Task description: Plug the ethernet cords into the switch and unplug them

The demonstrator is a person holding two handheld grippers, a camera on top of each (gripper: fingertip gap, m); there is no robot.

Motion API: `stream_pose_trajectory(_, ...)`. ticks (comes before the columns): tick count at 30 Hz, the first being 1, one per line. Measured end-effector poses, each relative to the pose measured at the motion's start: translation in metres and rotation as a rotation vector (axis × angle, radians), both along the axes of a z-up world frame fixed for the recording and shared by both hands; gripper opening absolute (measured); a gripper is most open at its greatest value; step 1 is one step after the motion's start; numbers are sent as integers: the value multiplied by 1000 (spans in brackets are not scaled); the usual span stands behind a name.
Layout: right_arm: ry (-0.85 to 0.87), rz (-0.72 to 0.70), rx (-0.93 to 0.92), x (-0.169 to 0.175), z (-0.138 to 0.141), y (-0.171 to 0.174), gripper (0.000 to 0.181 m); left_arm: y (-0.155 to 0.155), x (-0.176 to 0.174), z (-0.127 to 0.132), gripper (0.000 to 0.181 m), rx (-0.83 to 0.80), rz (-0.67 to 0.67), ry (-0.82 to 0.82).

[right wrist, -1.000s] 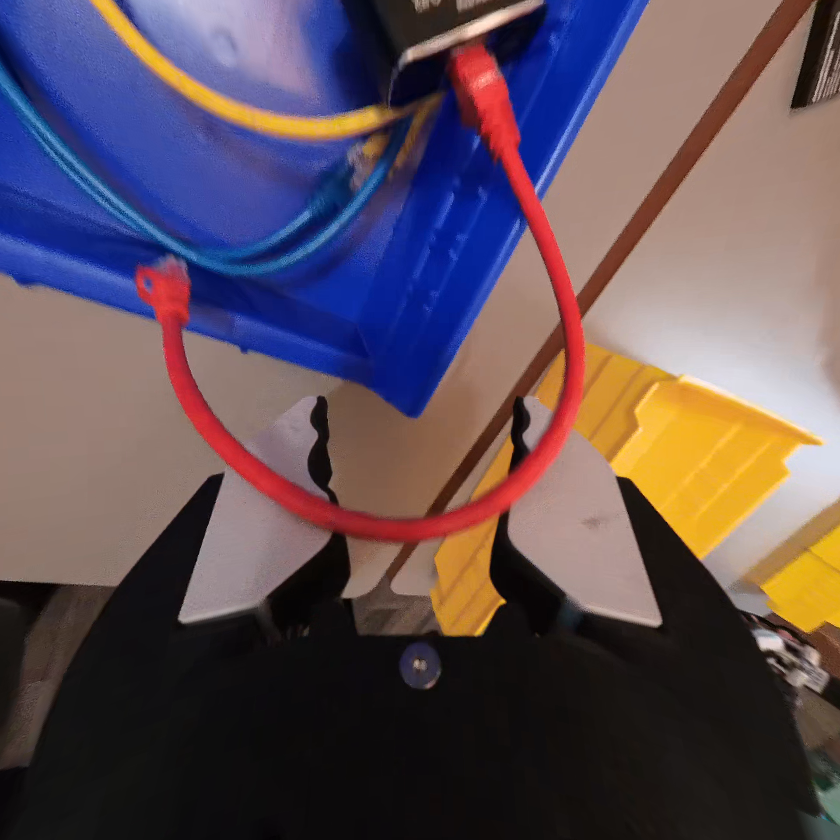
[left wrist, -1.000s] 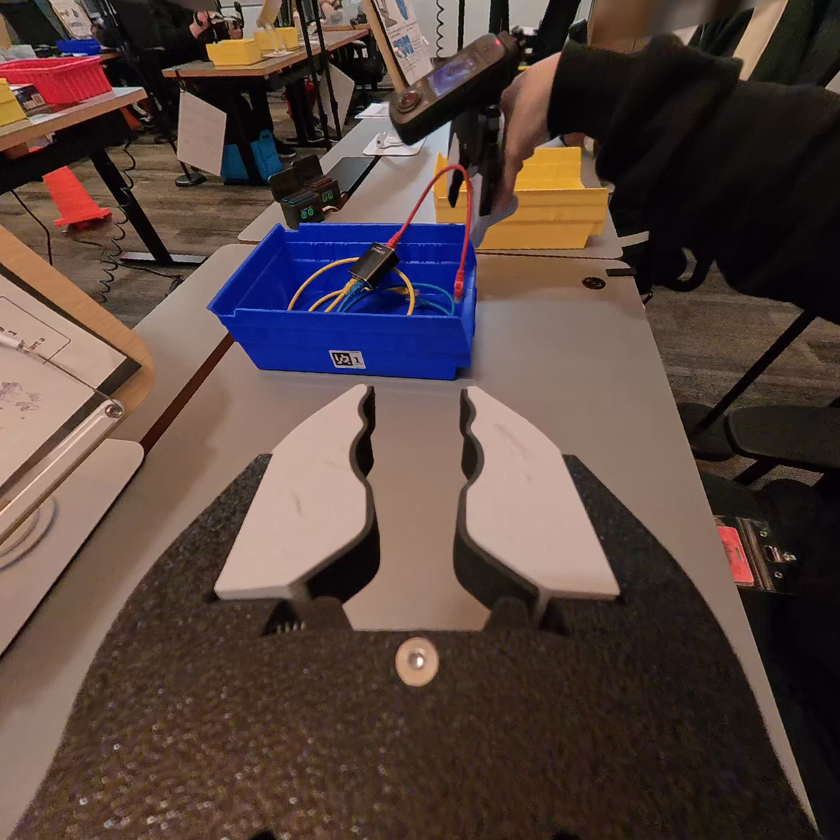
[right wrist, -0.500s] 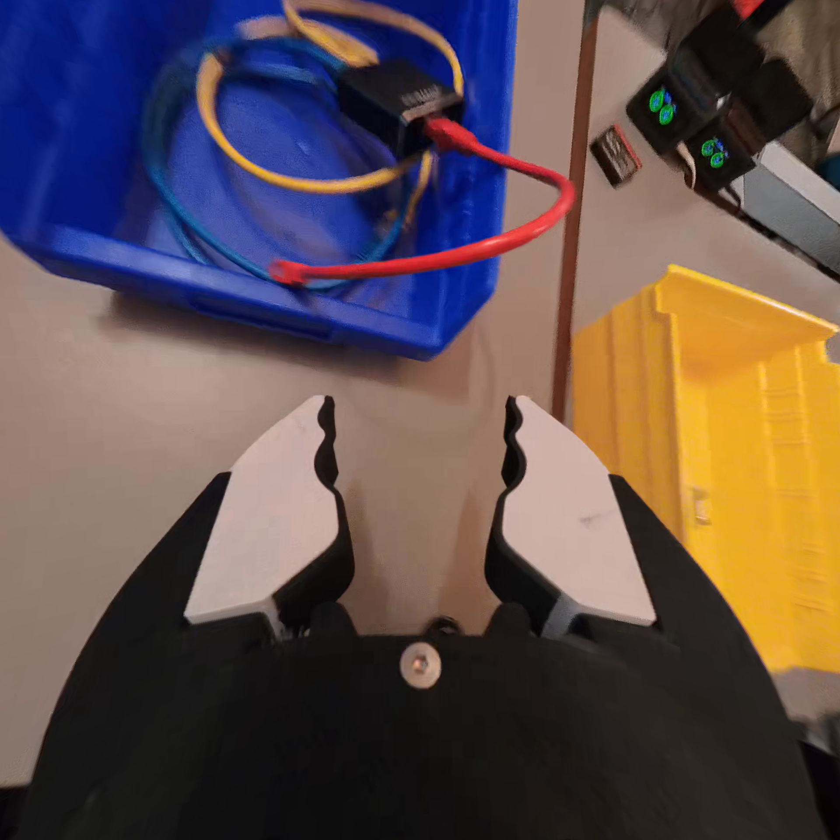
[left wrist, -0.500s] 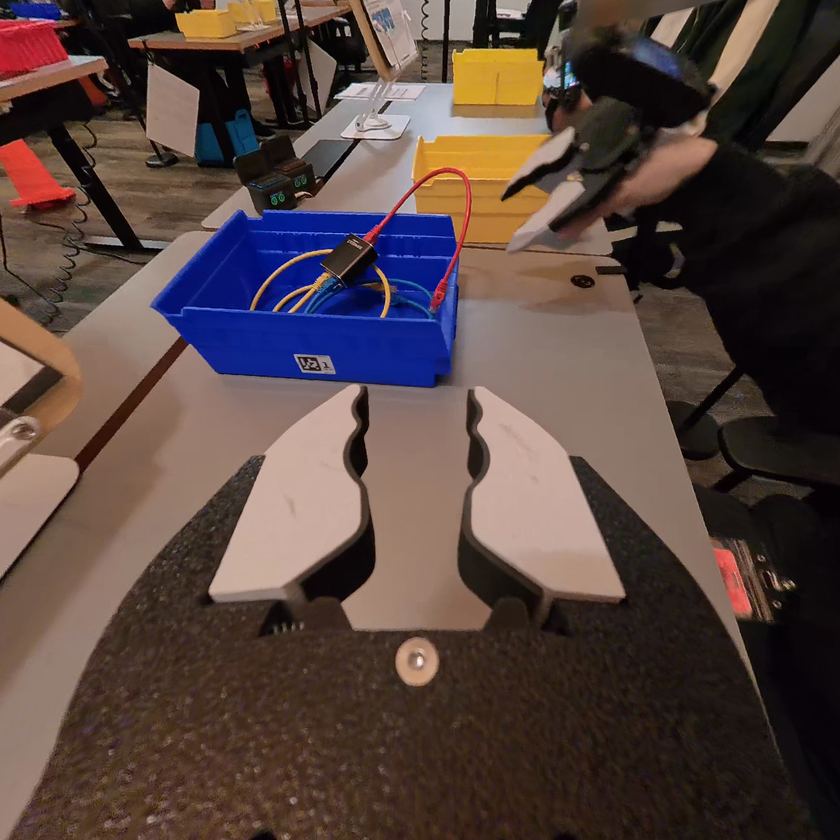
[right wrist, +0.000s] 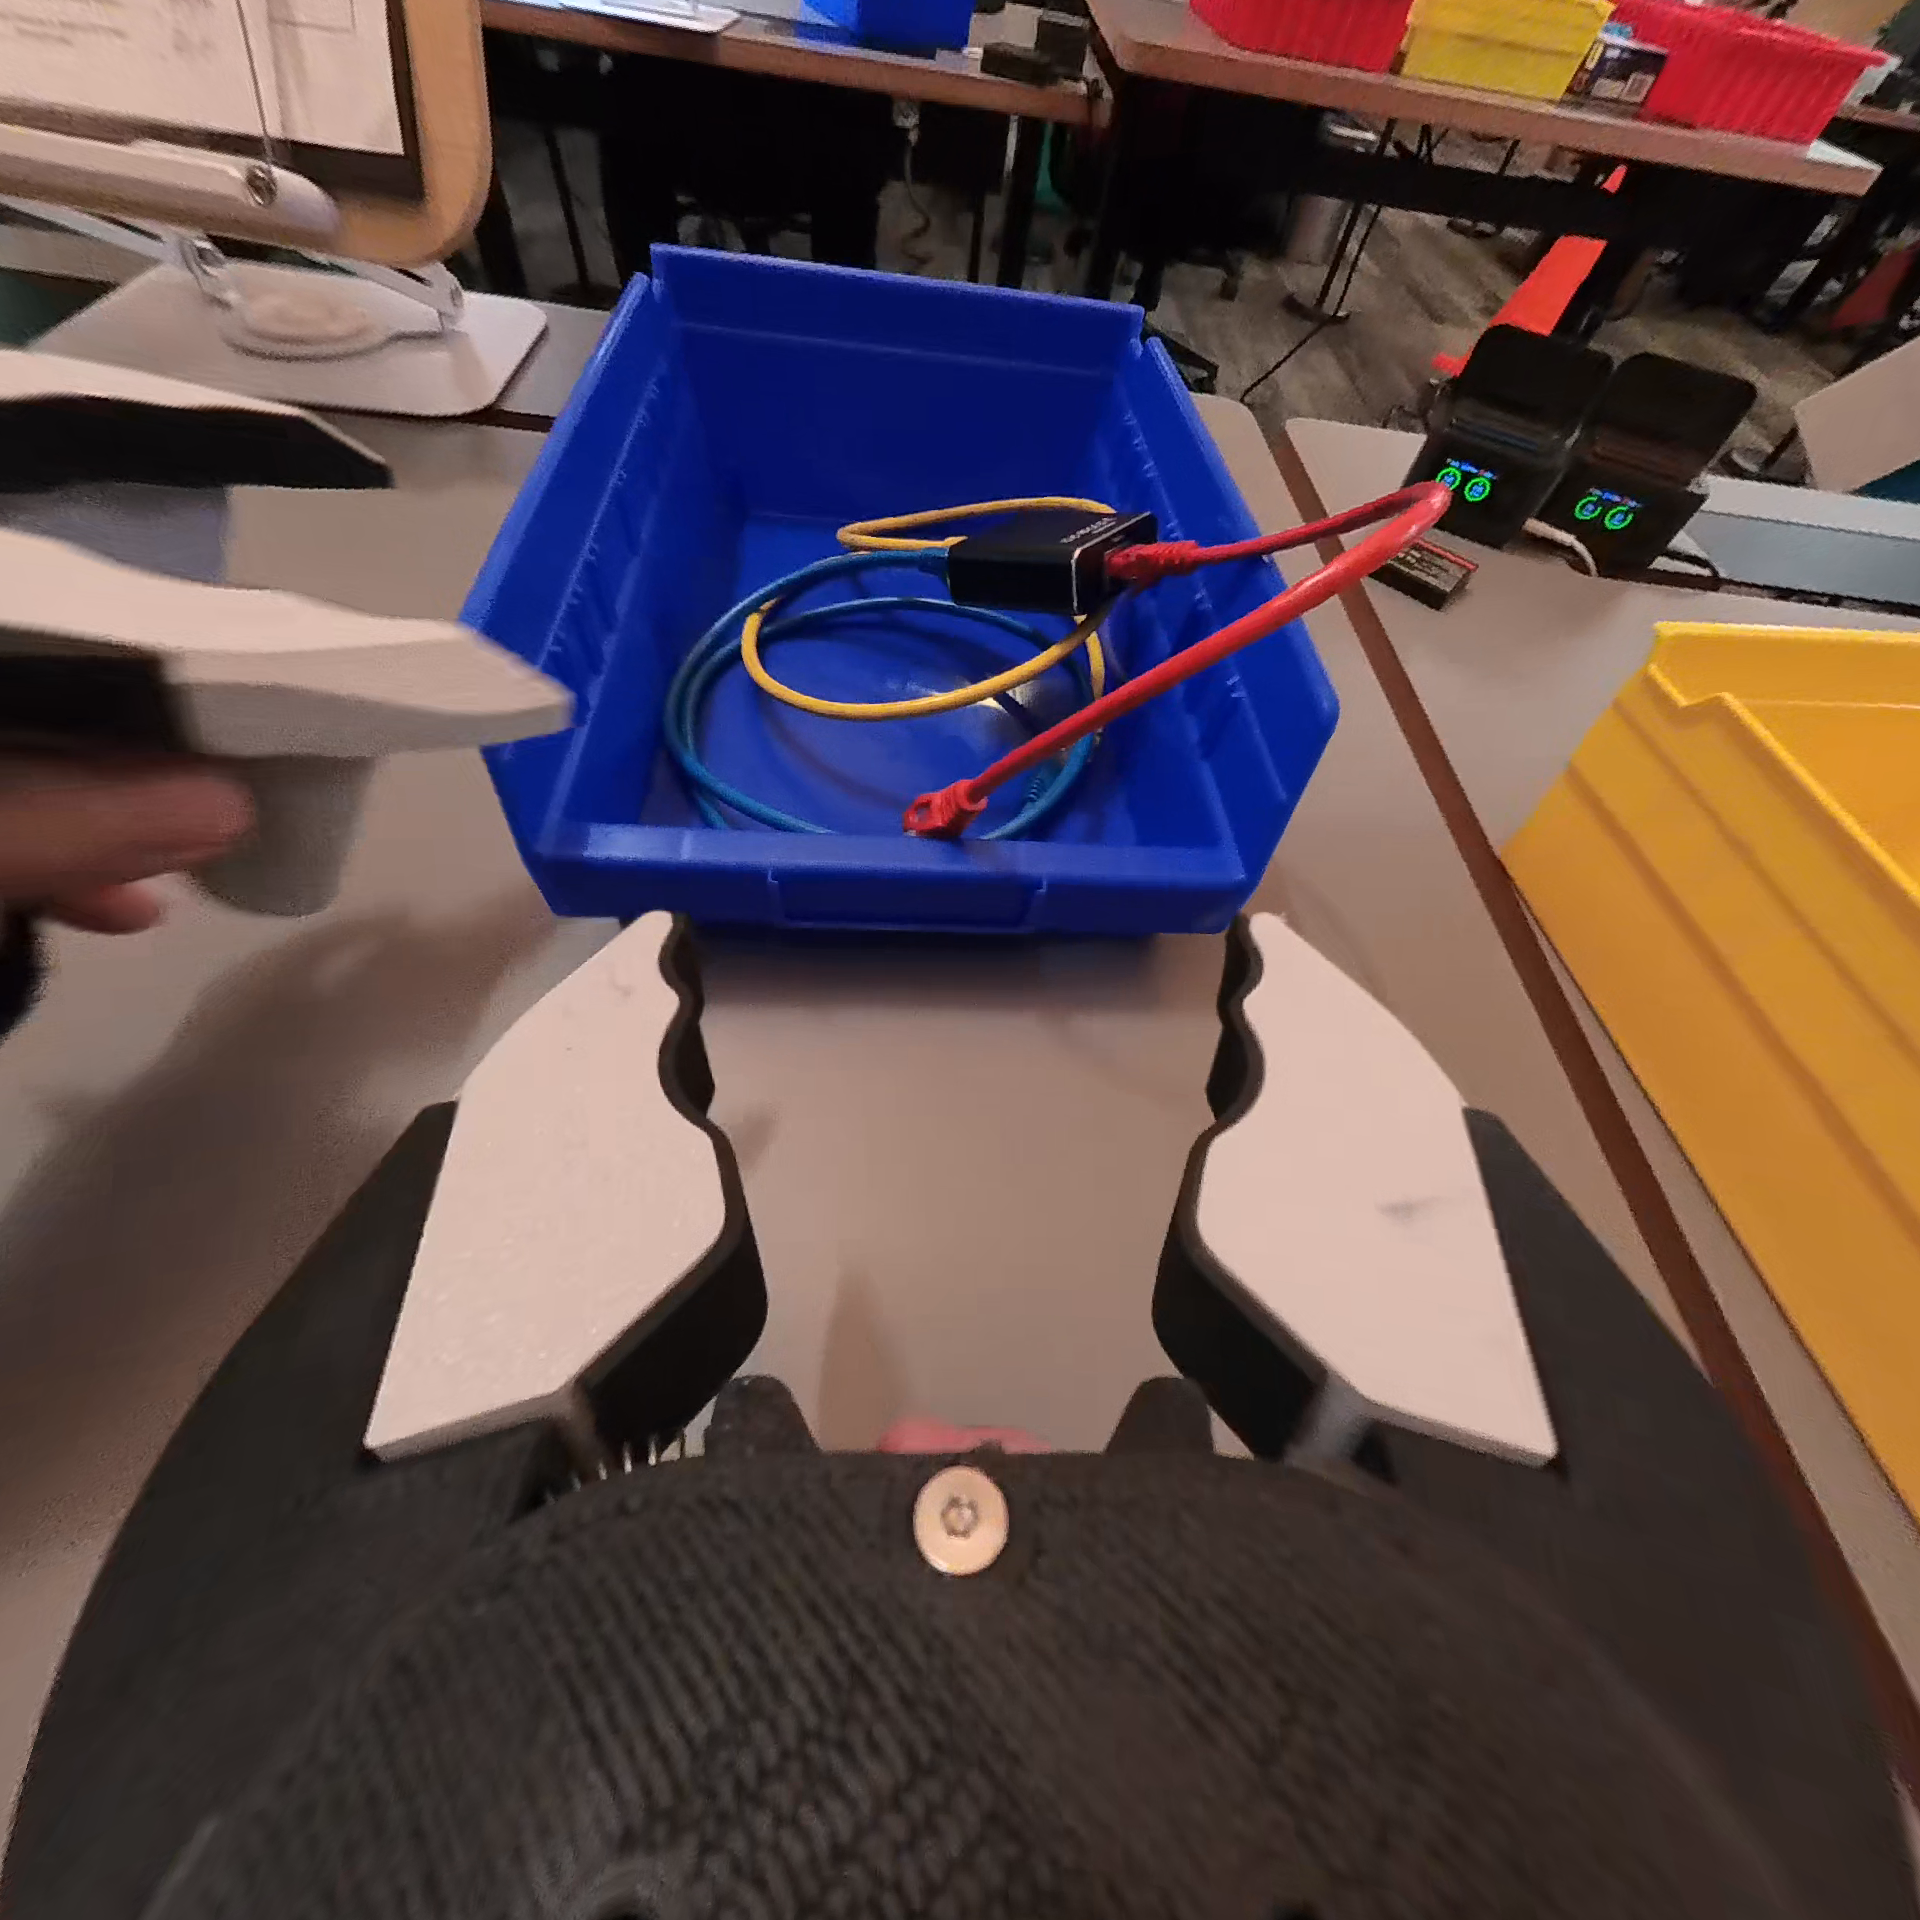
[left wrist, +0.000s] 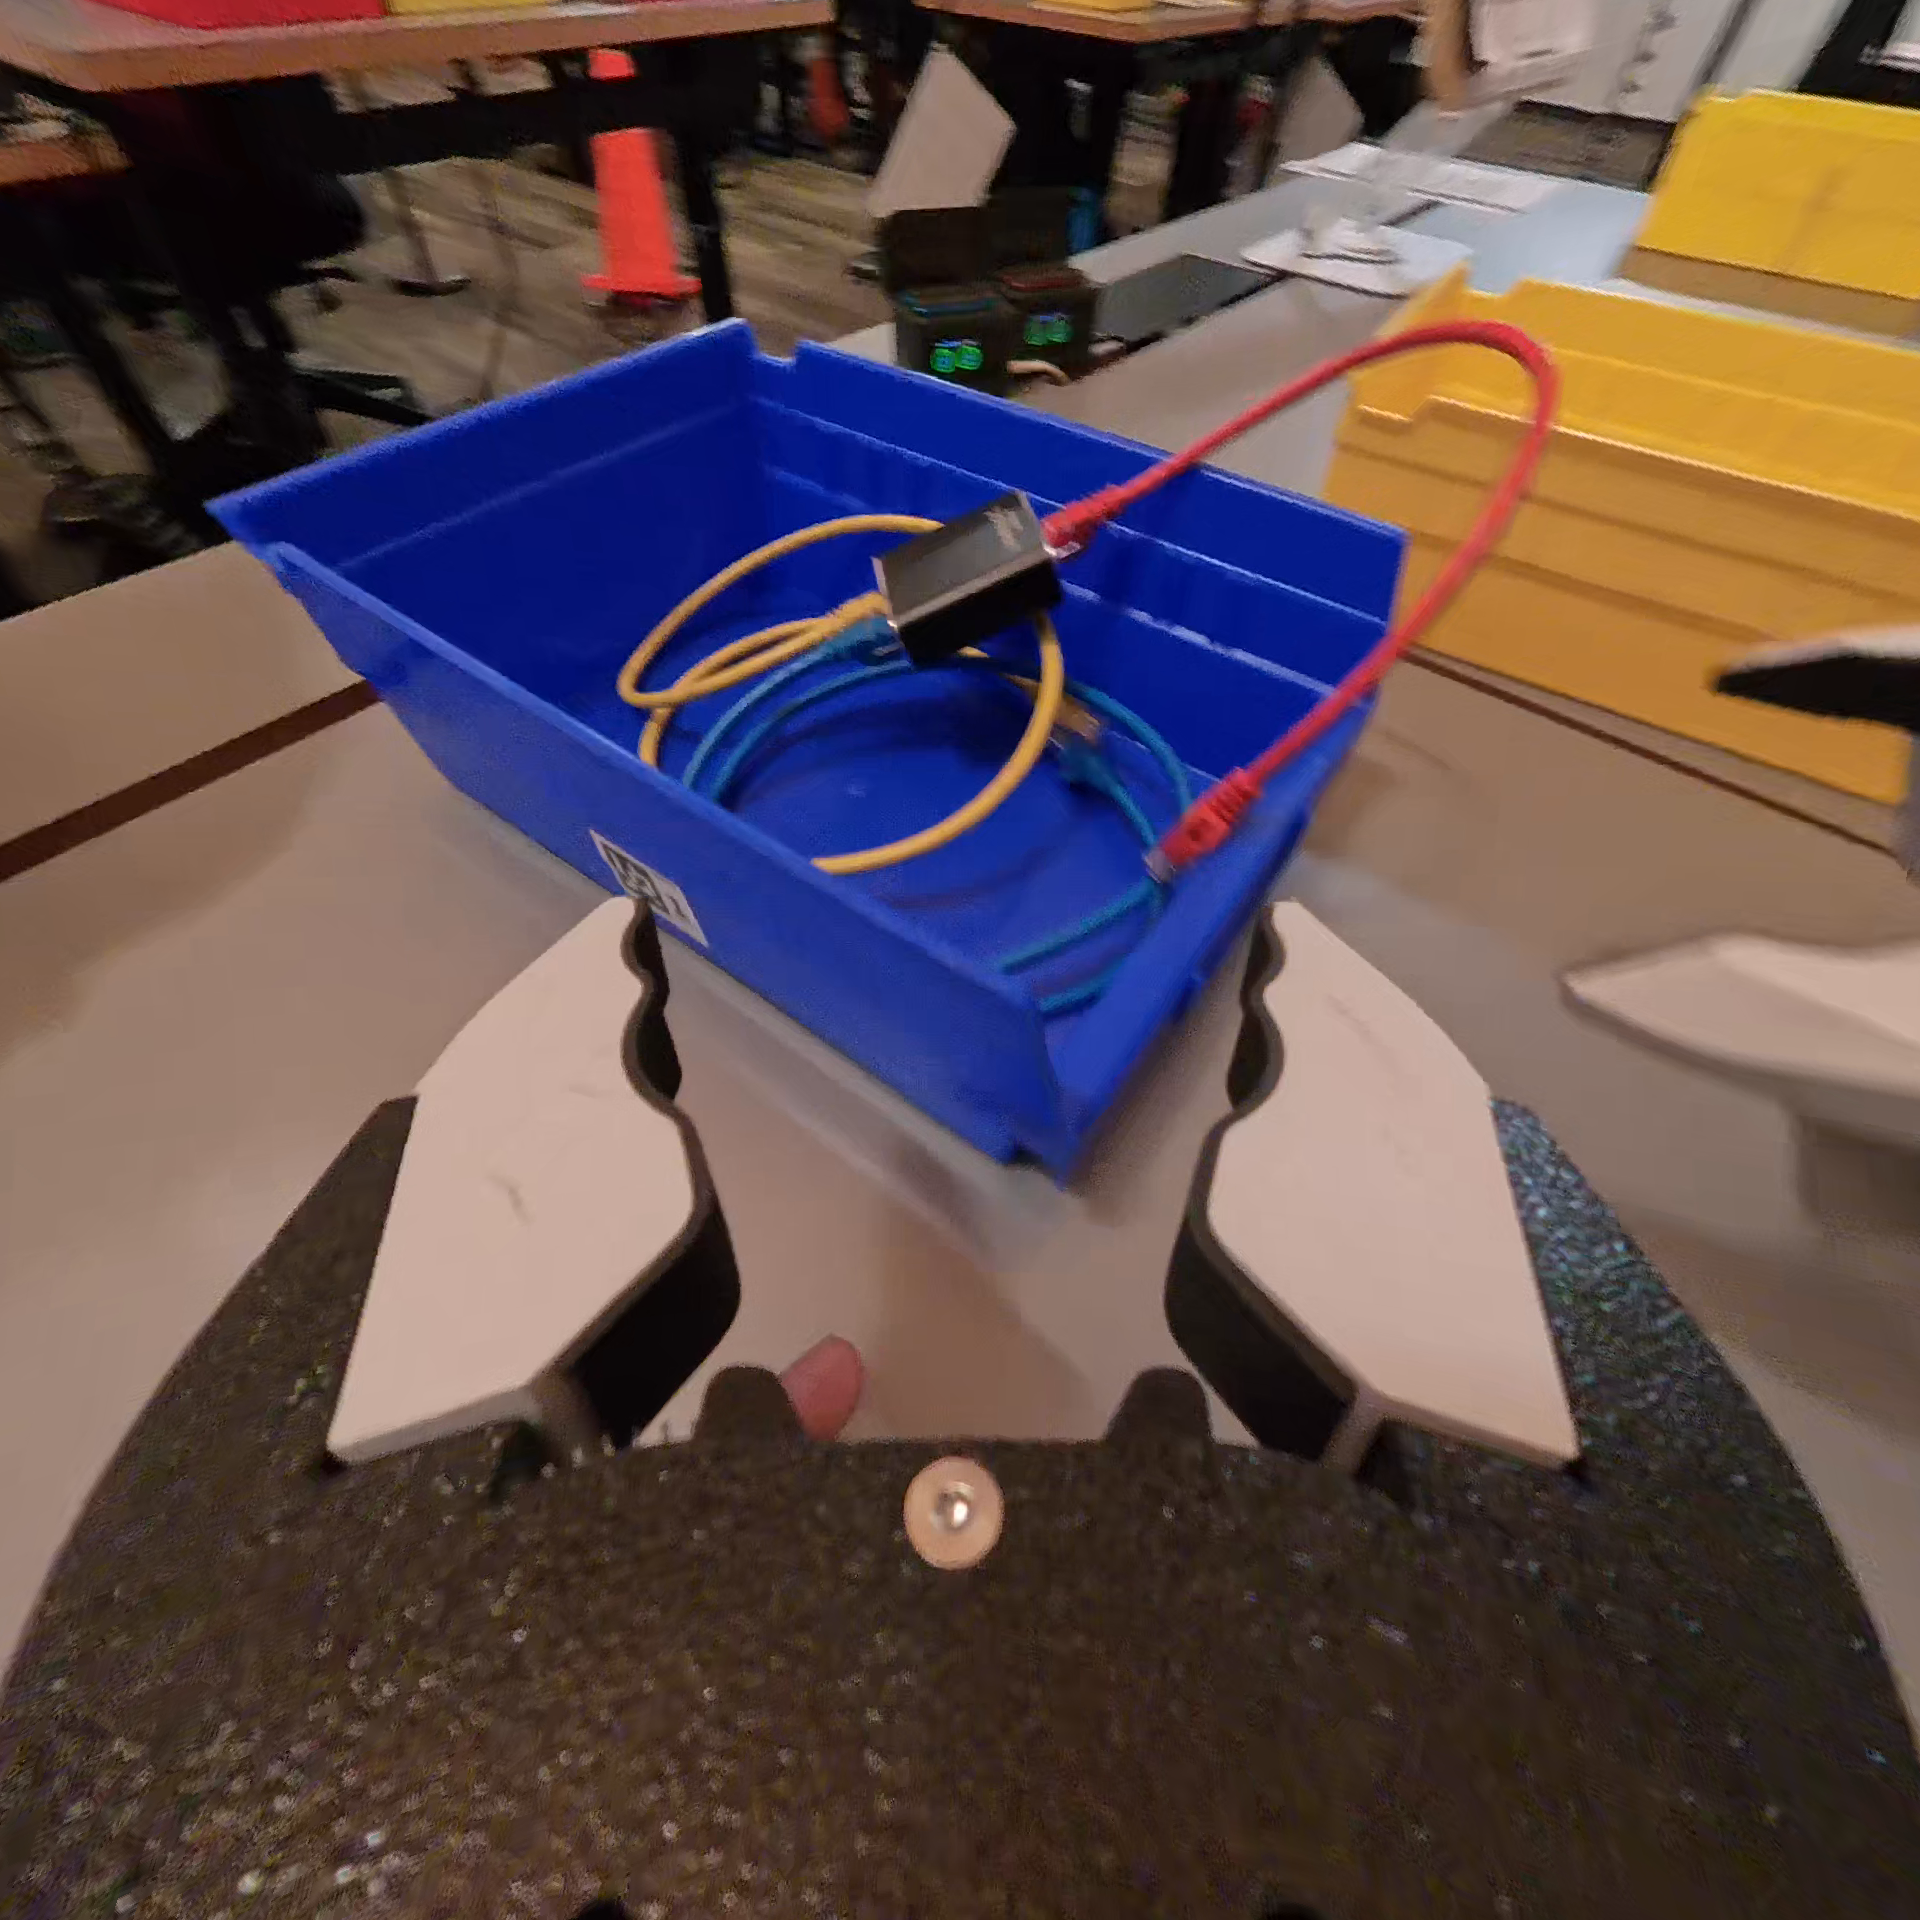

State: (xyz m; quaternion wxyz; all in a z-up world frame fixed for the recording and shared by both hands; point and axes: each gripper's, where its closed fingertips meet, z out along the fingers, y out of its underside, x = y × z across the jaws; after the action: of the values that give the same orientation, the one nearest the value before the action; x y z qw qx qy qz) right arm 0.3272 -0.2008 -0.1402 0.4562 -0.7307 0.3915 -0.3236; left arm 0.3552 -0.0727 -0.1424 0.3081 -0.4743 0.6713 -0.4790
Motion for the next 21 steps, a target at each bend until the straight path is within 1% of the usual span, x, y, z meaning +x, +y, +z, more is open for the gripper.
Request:
stream_pose_trajectory(2,-9,21,8,-1,2,6,94,-7,17,-3,92,-6,16,1)
stream_pose_trajectory(3,-15,34,2,-2,4,9,94,-7,24,-6,89,18,32,-2)
stream_pose_trajectory(4,-20,53,-10,-4,5,13,93,-1,29,-7,82,67,68,-15)
stream_pose_trajectory(5,-27,71,-26,-6,7,16,93,6,32,-9,70,122,90,-24)
stream_pose_trajectory(6,-36,82,-43,-8,8,18,93,10,33,-11,64,160,91,-30)
stream_pose_trajectory(7,-47,88,-57,-9,10,19,93,13,34,-14,65,172,85,-26)
stream_pose_trajectory(8,-55,94,-63,-11,12,21,92,19,34,-19,59,175,85,1)
stream_pose_trajectory(9,-58,103,-61,-12,13,23,91,28,36,-25,46,173,98,25)
stream_pose_trajectory(11,-57,125,-47,-17,16,29,91,60,40,-26,25,144,185,-2)
stream_pose_trajectory(12,-59,136,-44,-20,19,33,91,77,38,-26,18,138,222,-3)
stream_pose_trajectory(14,-84,157,-38,-27,28,40,90,111,26,-25,9,138,281,-9)
stream_pose_trajectory(16,-109,194,-29,-37,38,52,86,136,2,-25,5,80,288,-30)
stream_pose_trajectory(19,-111,304,8,-61,48,86,83,167,-50,-23,4,10,285,-57)
stream_pose_trajectory(21,-79,438,30,-88,51,121,85,187,-91,-23,4,21,300,-86)
